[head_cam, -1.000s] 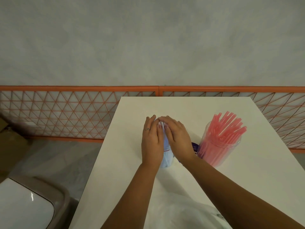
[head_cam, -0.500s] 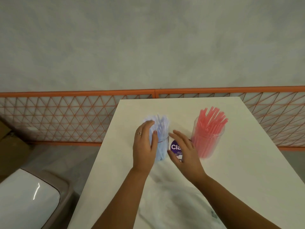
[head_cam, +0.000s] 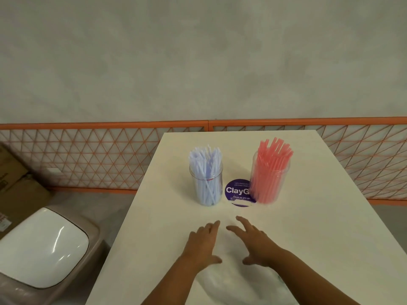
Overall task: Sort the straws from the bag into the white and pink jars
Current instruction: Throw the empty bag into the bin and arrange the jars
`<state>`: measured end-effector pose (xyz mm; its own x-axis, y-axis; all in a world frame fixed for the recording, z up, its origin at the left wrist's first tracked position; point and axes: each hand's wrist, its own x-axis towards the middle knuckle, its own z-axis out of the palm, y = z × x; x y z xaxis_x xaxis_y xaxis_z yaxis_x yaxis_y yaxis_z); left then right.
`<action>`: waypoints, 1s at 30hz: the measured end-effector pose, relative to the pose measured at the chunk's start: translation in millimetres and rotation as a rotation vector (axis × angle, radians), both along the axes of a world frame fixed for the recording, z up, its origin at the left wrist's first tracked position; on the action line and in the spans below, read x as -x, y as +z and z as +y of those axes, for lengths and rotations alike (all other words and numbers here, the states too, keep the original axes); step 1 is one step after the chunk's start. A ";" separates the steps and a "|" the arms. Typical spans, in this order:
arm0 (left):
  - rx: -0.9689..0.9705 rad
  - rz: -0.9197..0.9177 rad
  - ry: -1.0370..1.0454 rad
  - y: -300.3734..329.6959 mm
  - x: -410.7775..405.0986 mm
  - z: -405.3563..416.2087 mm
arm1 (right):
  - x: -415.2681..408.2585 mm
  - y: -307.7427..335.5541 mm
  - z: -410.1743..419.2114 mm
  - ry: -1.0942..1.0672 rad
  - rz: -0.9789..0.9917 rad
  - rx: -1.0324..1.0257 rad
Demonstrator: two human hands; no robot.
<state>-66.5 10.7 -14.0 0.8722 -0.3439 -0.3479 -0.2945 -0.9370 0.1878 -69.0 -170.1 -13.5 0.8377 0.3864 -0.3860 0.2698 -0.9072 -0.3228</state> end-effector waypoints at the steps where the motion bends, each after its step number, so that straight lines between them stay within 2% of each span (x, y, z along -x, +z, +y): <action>1: -0.034 0.017 0.033 -4.5 2.5 0.7 | 2.0 -1.4 -0.5 -0.005 0.023 -0.016; 3: 0.002 -0.022 0.096 -8.6 3.7 3.1 | 4.7 -2.4 -3.3 -0.007 0.053 -0.038; 6: 0.199 -0.095 0.265 -5.7 1.4 3.9 | 4.9 -0.6 -8.7 -0.055 0.077 -0.078; 10: 0.635 -0.092 0.561 12.7 -1.8 -2.2 | 2.6 2.3 -14.0 -0.189 0.114 -0.092; 12: 0.860 -0.071 0.719 22.6 -0.4 -6.0 | 1.2 5.0 -13.4 -0.340 0.208 -0.279; 15: 1.112 0.098 0.852 28.3 0.1 -14.5 | -2.4 13.5 -7.0 -0.520 0.332 -0.666; 18: 1.084 0.201 0.761 23.2 5.0 -19.8 | -6.7 21.1 9.1 -0.643 0.402 -0.997; 21: 1.033 0.285 0.585 16.8 8.8 -18.0 | -12.8 31.7 31.6 -0.650 0.451 -1.096; 23: 0.984 0.213 0.593 16.8 2.0 -10.6 | -18.6 39.2 43.9 -0.562 0.440 -1.108; 26: 1.064 0.027 0.724 36.9 -11.1 12.0 | -29.2 44.3 66.3 -0.450 0.314 -1.127; 28: 1.121 -0.096 0.779 51.6 -13.4 33.4 | -35.6 47.1 86.5 -0.393 0.129 -1.095; 30: 1.169 -0.183 0.856 67.2 -10.0 60.8 | -41.2 51.2 112.4 -0.217 -0.018 -1.013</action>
<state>-56.5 71.4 53.2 0.9516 0.2890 -0.1042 0.1602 -0.1771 0.9711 -27.8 -57.7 37.7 0.9303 0.3634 0.0493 0.1454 -0.2421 -0.9593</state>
